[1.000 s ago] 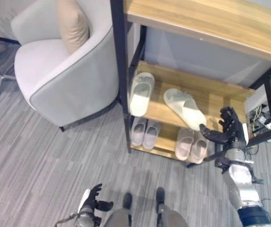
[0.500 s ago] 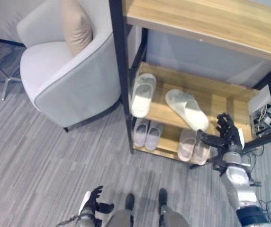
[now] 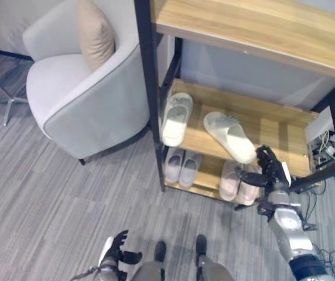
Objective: Arrange the slippers neatly on the shoe rack.
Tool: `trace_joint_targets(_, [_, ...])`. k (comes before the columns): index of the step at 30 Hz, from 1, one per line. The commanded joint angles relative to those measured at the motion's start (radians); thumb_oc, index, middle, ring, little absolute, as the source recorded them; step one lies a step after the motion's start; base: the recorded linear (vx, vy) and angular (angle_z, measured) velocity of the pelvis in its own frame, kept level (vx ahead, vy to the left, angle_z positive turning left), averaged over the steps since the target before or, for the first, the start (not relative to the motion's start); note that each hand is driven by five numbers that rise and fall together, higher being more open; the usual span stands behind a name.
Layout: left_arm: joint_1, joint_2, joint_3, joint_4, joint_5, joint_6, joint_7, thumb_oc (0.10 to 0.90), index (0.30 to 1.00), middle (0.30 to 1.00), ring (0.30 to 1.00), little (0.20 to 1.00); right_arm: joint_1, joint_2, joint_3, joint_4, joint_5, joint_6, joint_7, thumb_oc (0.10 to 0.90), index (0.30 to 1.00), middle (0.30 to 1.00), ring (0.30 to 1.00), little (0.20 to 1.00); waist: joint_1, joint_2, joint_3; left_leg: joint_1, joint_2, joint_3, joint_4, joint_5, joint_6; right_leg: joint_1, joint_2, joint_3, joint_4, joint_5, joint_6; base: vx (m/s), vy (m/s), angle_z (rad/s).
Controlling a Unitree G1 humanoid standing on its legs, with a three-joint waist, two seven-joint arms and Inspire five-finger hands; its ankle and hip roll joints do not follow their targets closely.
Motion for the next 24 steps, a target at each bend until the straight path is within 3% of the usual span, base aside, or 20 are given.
trace_joint_targets(1, [-0.008,0.013,-0.013,-0.002,0.041,-0.041,0.002,0.8,0.9,0.9,0.9,0.9,-0.082,-0.027,0.025,-0.107,0.017,-0.072,0.036,0.8,0.9,0.9,0.9,0.9,0.027,0.039,-0.038,0.1,0.041,0.031,-0.125,-0.055,-0.02,0.053,-0.031,-0.017,0.089,-0.147,0.08,0.0,0.0,0.0])
trace_joint_targets(11, [-0.012,0.027,-0.022,-0.027,0.052,-0.048,0.009,0.8,0.9,0.9,0.9,0.9,-0.146,0.001,0.141,-0.115,-0.003,-0.054,0.066,0.8,0.9,0.9,0.9,0.9,0.051,0.032,-0.039,0.097,0.039,0.021,-0.122,-0.056,-0.02,0.057,-0.035,-0.027,0.09,-0.148,0.08,0.0,0.0,0.0])
trace_joint_targets(24, [-0.019,0.021,-0.029,0.002,0.047,-0.045,0.019,0.8,0.9,0.9,0.9,0.9,-0.232,0.047,0.203,-0.094,-0.022,-0.047,0.041,0.8,0.9,0.9,0.9,0.9,0.076,0.029,-0.047,0.102,0.036,0.011,-0.121,-0.059,-0.018,0.066,-0.039,-0.038,0.092,-0.151,0.08,0.0,0.001,0.0])
